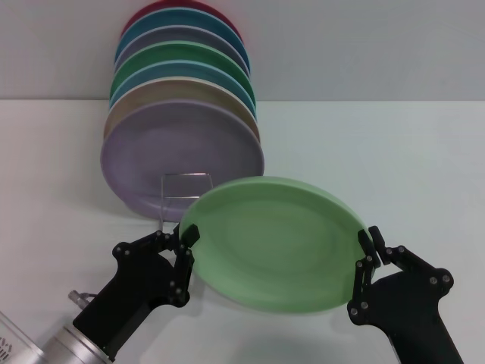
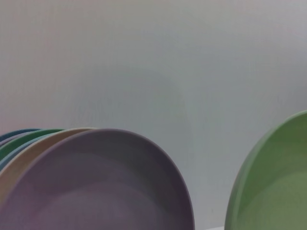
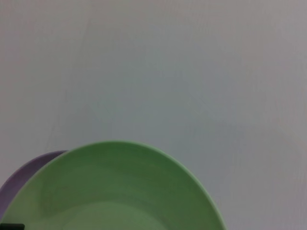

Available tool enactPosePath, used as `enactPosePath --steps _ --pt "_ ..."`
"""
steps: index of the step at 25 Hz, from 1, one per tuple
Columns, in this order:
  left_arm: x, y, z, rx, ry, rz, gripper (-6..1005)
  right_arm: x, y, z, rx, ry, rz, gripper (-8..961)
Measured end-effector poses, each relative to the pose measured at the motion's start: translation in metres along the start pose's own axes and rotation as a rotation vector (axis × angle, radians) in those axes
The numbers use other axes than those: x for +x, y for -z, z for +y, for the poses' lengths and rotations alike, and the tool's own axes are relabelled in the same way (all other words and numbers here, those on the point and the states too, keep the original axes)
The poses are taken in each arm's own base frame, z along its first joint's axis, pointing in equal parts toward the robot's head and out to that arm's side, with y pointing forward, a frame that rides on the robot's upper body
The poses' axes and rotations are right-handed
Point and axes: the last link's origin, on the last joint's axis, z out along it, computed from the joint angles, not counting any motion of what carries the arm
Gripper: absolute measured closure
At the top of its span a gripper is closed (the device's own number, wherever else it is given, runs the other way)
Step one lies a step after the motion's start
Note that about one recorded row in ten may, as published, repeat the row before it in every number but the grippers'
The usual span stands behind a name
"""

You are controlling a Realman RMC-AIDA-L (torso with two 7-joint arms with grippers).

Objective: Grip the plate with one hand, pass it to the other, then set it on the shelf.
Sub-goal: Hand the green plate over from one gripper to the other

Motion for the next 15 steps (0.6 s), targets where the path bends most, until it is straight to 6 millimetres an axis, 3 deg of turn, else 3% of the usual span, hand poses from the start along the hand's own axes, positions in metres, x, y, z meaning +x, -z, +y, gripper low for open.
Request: enactPosePath --steps 10,15 --pt "0.0008 0.0011 -0.0009 0.011 0.005 0.007 958 0.0001 0.0003 0.0000 -0.006 0.004 -0.004 932" --pt "0.0007 0.0022 -0.0013 0.014 0.005 0.007 959 0.0012 0.0000 -0.0002 -0.010 0.009 -0.003 927"
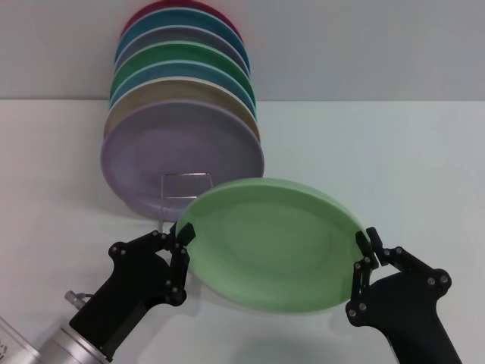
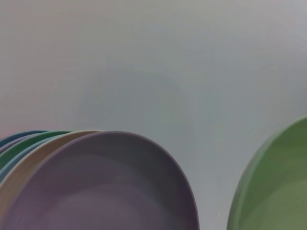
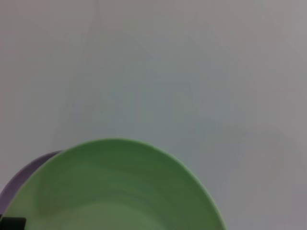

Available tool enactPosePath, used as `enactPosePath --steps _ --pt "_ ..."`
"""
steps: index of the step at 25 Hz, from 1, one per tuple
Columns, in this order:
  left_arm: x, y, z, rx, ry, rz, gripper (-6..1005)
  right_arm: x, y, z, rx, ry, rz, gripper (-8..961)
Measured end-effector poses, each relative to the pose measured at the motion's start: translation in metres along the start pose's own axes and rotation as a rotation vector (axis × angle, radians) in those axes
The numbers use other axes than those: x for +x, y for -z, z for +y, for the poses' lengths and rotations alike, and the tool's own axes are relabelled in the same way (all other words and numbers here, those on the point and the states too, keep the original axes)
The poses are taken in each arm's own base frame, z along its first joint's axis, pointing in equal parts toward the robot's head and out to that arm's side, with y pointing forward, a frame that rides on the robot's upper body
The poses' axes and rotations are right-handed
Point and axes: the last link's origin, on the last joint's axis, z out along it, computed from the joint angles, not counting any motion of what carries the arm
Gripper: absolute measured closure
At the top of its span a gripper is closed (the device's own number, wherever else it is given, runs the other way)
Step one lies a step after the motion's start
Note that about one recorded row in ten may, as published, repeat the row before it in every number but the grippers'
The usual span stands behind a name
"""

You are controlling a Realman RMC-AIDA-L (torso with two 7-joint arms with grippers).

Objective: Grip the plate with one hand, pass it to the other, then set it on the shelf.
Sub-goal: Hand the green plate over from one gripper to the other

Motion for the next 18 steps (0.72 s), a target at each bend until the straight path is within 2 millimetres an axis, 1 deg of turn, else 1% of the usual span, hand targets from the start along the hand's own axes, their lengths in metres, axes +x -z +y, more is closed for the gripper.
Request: enactPosePath --steps 5,14,18 --pt "0.0004 0.0015 -0.0041 0.025 -0.002 0.003 961 0.0007 -0.0019 0.0008 -0.020 0.009 -0.013 916" --pt "0.0004 0.0014 -0.0063 0.040 -0.008 0.002 964 -0.0022 -0.0030 0.0048 -0.056 0.010 -0.041 760" --pt "0.0034 0.0053 -0.0088 0.066 -0.001 0.027 965 -0.0091 -0.0014 0.0060 -0.066 0.004 -0.090 677"
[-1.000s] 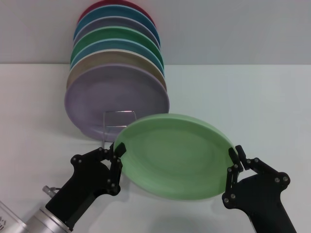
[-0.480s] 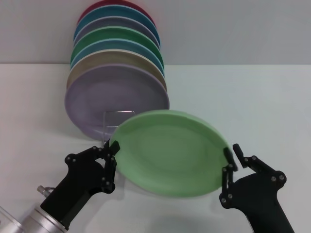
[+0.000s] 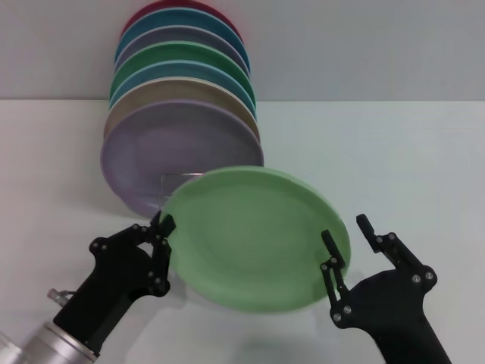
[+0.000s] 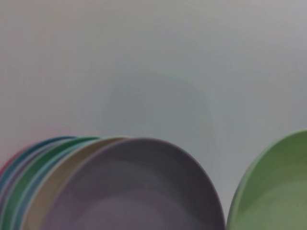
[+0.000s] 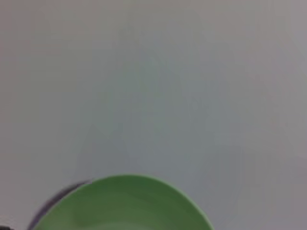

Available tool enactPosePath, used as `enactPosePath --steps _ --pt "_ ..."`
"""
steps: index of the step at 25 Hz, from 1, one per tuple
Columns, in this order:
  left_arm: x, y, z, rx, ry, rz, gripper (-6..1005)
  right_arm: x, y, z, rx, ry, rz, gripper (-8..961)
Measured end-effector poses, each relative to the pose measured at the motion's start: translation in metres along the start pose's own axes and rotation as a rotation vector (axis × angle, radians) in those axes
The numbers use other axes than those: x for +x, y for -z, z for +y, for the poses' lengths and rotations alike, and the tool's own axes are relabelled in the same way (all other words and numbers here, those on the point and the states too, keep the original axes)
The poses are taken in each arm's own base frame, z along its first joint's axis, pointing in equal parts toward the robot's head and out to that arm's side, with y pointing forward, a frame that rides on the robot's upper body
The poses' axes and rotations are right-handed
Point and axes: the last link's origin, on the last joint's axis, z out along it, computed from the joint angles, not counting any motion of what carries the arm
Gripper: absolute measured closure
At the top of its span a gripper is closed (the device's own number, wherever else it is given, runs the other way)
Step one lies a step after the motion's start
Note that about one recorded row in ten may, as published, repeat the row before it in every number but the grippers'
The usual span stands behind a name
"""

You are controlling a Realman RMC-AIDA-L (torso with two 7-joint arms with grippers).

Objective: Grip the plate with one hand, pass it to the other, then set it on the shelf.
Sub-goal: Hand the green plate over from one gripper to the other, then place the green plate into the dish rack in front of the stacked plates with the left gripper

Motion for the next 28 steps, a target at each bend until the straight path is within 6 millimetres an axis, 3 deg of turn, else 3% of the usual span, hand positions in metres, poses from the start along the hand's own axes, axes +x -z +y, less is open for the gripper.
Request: enactPosePath --steps 4,8,15,28 --pt "0.010 0.006 -0.001 0.013 0.005 0.071 965 -0.008 0.001 0.004 -0.029 -0.007 -0.058 581" --pt "0.022 0.013 -0.007 0.048 0.003 0.157 965 -0.012 0.001 0.009 -0.072 -0.002 -0.095 583" --pt "0.037 0.013 -0.045 0.204 -0.074 0.230 965 0.003 0.006 0.004 -0.096 0.049 -0.065 584" --pt "0.049 0.009 -0.065 0.248 -0.175 0.273 965 0.015 0.004 -0.003 -0.092 0.028 -0.029 583"
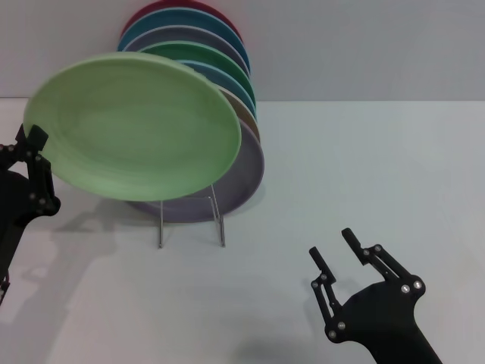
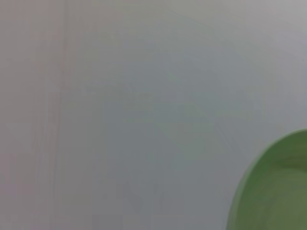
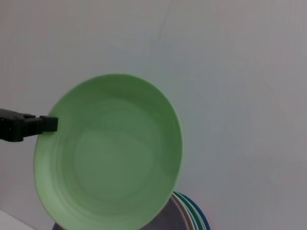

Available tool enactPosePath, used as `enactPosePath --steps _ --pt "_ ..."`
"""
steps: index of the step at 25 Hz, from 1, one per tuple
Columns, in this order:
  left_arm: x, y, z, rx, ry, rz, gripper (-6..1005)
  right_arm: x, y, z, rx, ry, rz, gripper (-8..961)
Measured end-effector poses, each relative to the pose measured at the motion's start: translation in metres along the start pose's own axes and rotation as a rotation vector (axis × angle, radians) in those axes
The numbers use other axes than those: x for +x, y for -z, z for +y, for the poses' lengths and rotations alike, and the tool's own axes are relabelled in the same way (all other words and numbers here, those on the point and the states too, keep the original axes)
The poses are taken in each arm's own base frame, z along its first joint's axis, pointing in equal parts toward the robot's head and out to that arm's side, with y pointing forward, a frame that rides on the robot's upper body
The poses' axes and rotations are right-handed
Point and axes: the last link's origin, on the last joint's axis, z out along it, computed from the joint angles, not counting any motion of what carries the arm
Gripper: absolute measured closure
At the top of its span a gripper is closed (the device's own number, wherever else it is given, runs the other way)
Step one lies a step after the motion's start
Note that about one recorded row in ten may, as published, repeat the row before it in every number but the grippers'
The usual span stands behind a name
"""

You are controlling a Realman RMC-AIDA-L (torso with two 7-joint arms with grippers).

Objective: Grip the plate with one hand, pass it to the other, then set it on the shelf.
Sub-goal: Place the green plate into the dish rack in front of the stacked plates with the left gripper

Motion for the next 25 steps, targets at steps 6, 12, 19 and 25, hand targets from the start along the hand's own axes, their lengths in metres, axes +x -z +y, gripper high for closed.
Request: enactPosePath --steps 6,12,19,25 --pt "-0.001 -0.013 -0.002 -0.026 -0.115 0.003 964 0.001 -0.002 -0.002 0.009 0.004 0.002 582" --pt "-0.002 -0.015 -0.003 -0.035 -0.189 0.001 964 0.001 -0.003 -0.004 0.016 0.007 0.002 582" --pt "-0.004 -0.014 -0.007 -0.051 -0.230 -0.018 964 0.002 -0.005 -0.006 0.028 0.015 0.003 583" --pt "-0.007 -0.013 -0.002 -0.082 -0.268 -0.032 964 0.002 -0.006 -0.008 0.037 0.019 0.003 582"
